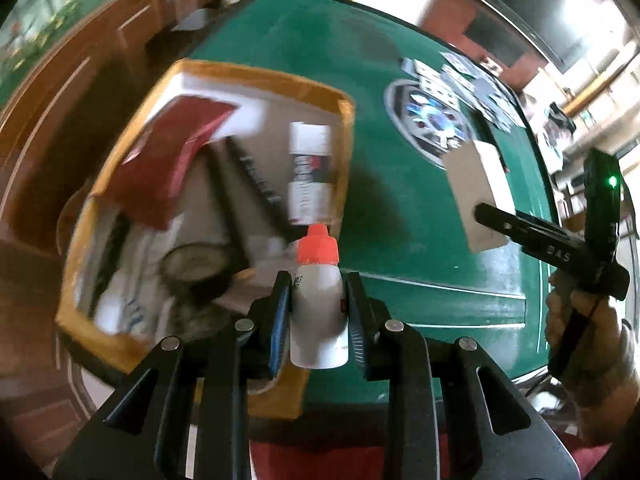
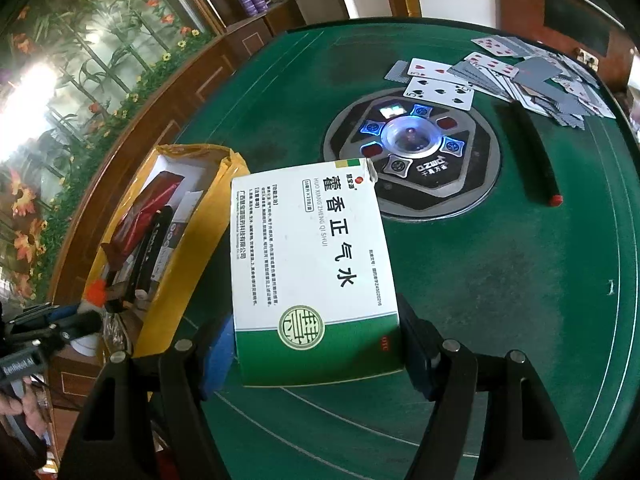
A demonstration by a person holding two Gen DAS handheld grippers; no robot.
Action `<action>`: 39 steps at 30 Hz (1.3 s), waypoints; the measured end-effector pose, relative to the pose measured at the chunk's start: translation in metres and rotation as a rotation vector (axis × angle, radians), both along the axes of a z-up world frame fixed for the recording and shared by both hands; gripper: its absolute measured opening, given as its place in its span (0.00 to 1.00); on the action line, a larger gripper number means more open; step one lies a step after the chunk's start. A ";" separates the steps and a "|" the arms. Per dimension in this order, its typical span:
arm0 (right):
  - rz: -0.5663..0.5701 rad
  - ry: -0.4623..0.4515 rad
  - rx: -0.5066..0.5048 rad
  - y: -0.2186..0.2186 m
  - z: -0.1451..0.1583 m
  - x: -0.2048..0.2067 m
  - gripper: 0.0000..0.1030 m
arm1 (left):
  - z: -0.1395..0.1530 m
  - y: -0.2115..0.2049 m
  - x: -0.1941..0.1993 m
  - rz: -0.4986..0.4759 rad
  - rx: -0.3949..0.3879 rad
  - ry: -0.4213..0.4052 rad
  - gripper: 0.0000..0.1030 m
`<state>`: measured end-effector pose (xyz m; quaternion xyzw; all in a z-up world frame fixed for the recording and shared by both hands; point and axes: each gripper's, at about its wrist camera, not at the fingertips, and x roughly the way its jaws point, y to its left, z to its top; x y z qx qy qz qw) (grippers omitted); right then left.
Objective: Organize objects
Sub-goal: 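Carry the bottle with the left tool while the right tool carries the medicine box toward the cardboard box, then lower the bottle into the cardboard box with the left tool while the right tool brings the medicine box over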
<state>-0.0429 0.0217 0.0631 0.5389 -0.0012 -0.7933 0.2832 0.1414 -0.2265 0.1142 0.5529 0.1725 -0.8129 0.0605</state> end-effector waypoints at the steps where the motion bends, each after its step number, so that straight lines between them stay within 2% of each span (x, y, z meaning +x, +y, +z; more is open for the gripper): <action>1: 0.001 -0.001 0.000 -0.001 0.000 0.001 0.69 | 0.000 -0.005 0.002 0.011 -0.006 -0.001 0.26; 7: 0.027 0.000 -0.002 -0.015 -0.001 0.007 0.69 | -0.011 -0.049 0.015 0.120 0.004 -0.020 0.26; 13: 0.047 0.007 -0.001 -0.032 0.001 0.012 0.69 | -0.017 -0.072 0.010 0.134 -0.001 -0.024 0.26; 18: 0.053 0.016 -0.008 -0.045 0.004 0.014 0.69 | -0.030 -0.084 -0.005 0.124 0.005 -0.044 0.26; 27: 0.067 0.029 -0.011 -0.069 0.007 0.017 0.69 | -0.051 -0.089 -0.032 0.068 -0.031 -0.062 0.26; 39: 0.128 0.089 0.029 -0.112 0.017 0.012 0.69 | -0.059 -0.087 -0.040 0.006 -0.015 -0.051 0.26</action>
